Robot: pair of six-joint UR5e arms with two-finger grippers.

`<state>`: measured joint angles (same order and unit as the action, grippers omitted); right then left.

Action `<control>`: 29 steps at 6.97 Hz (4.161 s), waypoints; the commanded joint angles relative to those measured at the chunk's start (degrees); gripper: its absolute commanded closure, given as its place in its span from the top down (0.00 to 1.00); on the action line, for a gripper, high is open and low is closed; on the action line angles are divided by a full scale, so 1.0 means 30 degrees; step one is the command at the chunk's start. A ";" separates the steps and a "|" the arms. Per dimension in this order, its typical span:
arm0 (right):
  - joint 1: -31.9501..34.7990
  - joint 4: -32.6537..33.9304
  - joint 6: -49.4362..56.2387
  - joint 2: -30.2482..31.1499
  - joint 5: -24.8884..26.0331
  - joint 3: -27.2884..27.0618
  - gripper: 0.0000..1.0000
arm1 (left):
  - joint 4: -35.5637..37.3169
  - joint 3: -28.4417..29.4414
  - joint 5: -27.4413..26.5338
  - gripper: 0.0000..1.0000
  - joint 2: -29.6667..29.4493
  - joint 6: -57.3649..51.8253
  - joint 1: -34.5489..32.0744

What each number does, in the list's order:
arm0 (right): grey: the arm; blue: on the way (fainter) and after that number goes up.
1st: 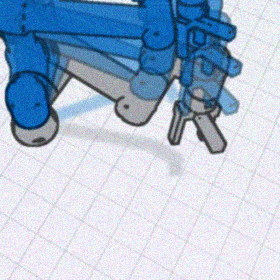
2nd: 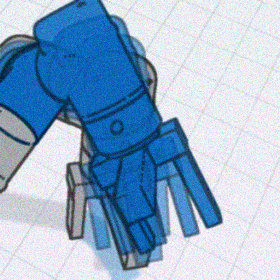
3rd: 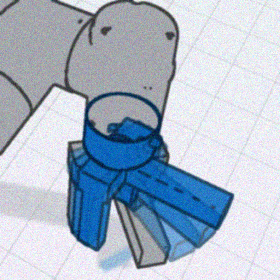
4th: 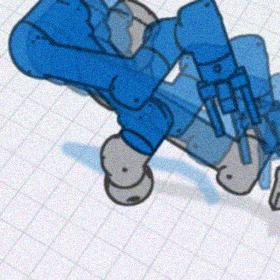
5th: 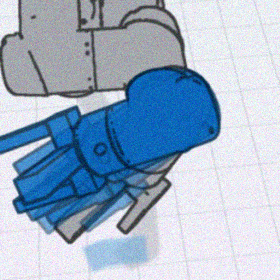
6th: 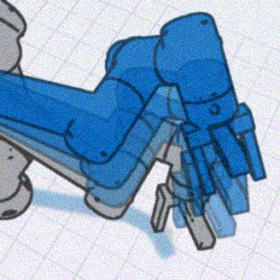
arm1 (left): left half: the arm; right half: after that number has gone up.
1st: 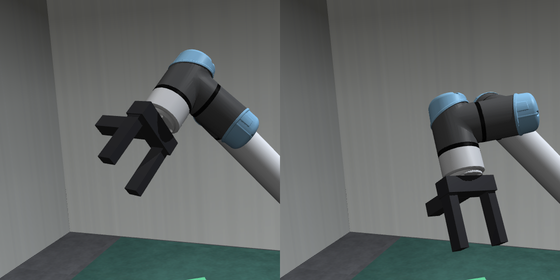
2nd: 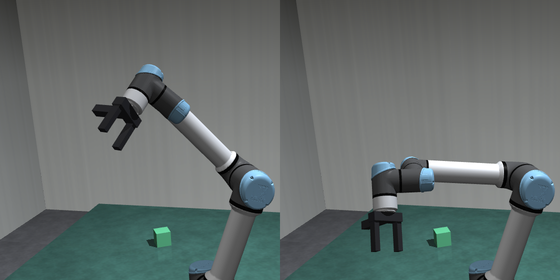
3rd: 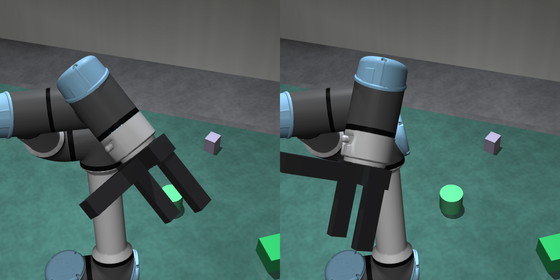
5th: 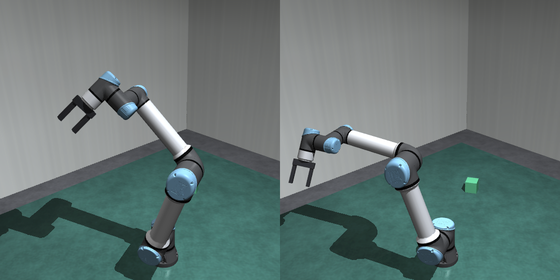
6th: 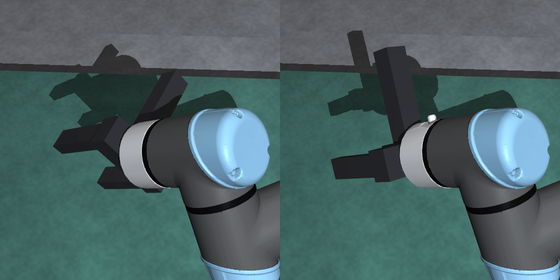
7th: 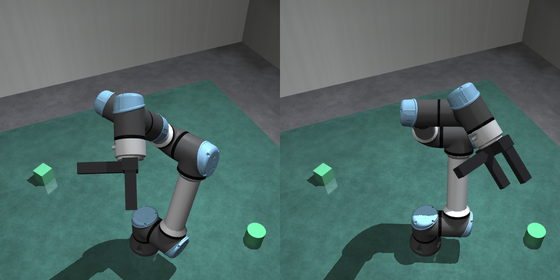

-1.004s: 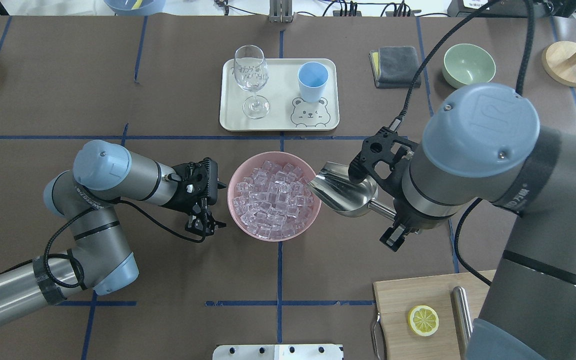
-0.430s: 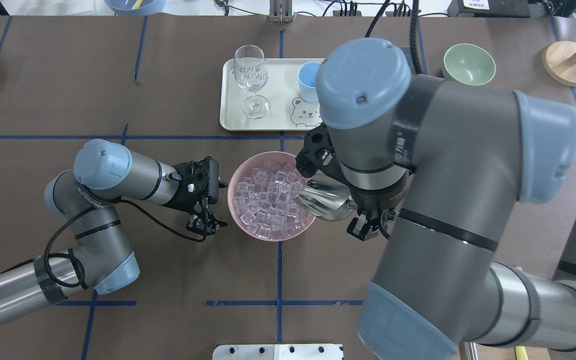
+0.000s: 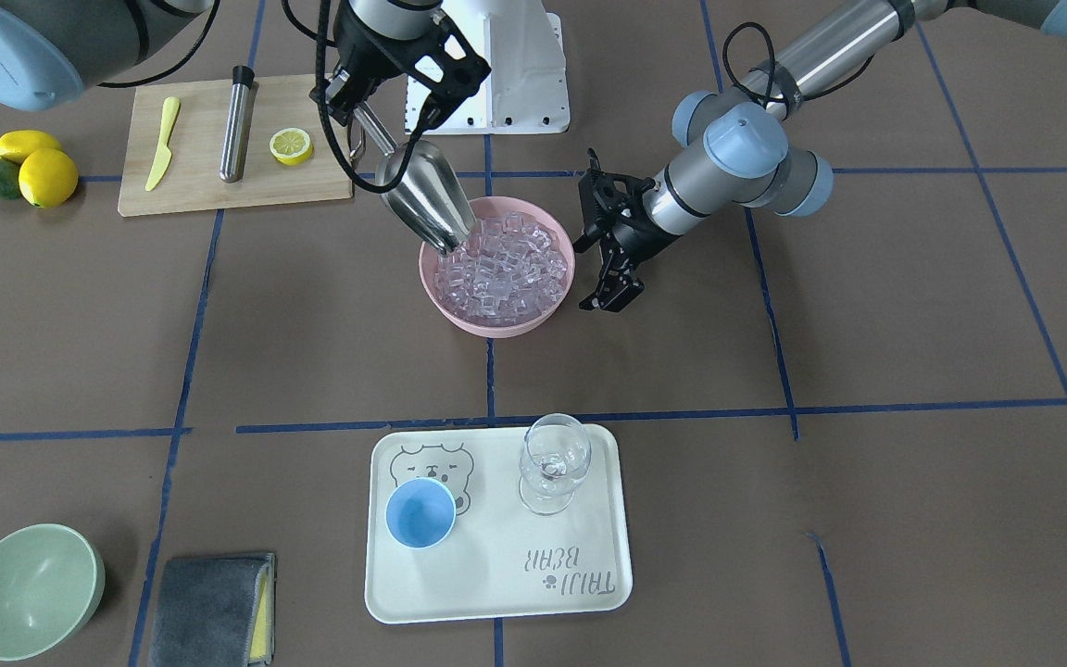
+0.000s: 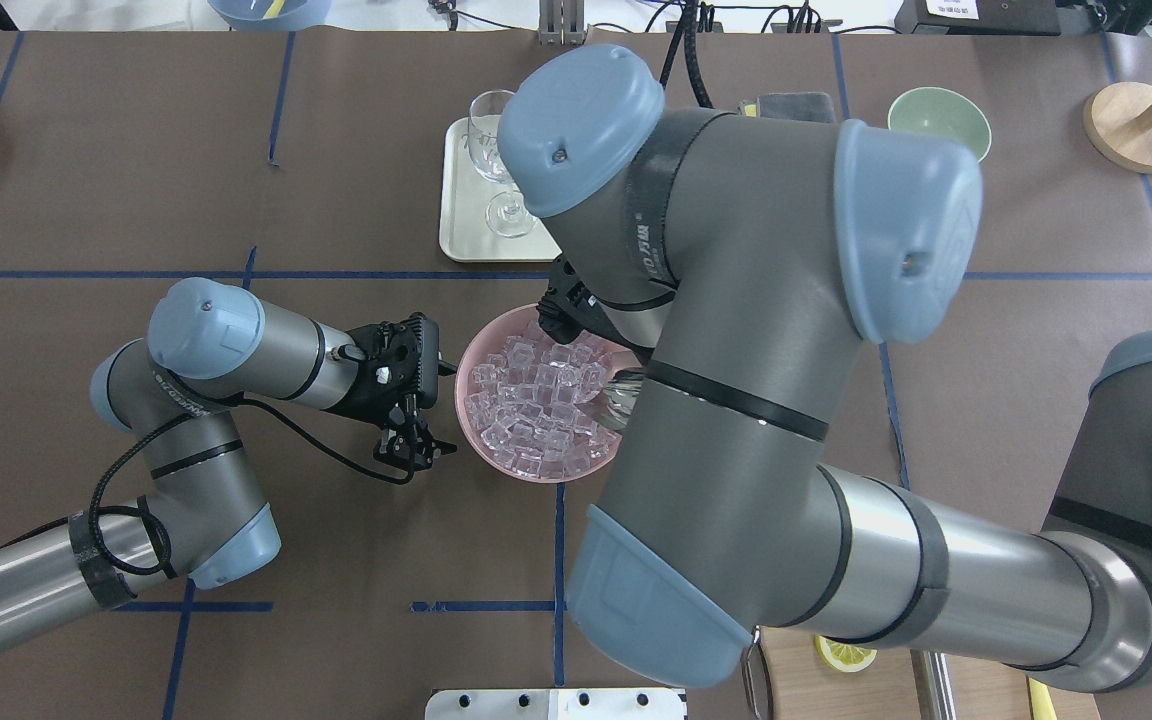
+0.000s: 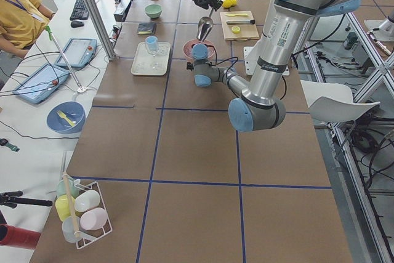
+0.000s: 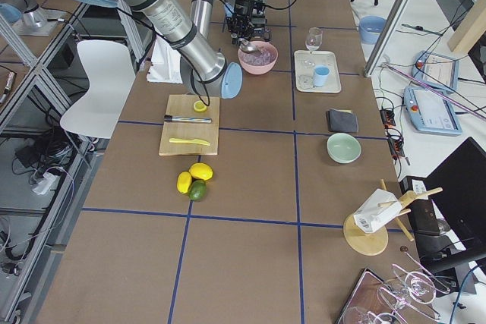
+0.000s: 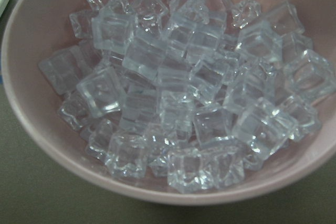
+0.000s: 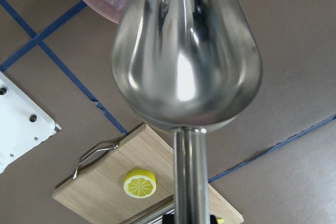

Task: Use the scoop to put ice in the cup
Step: 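Dip the scoop into the ice cubes in the pink bowl with the right gripper, then drag the scoop through the ice while the left gripper tilts the pink bowl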

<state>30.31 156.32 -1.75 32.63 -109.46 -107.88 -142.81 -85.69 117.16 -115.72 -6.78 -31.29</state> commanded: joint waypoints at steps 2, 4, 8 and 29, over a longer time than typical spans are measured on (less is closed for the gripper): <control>-0.0053 0.0190 0.1833 -0.0908 0.0360 0.2491 0.00 | -0.0004 0.0000 0.0000 1.00 -0.0011 0.0003 0.0000; -0.0082 0.0190 0.2802 -0.1764 0.1297 0.4111 0.00 | -0.0004 0.0000 0.0000 1.00 -0.0011 0.0003 0.0001; -0.0840 0.0044 0.3805 -0.1590 0.2118 0.4203 0.00 | -0.0004 0.0029 0.0000 1.00 0.0018 0.0003 -0.0029; -0.0258 -0.8094 0.3893 0.3392 0.0276 0.2094 0.00 | -0.0795 -0.0351 0.1348 1.00 0.0018 0.0062 -0.0497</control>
<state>29.40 134.14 10.04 42.59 -107.94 -101.46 -145.24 -86.70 120.73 -115.67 -6.59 -32.60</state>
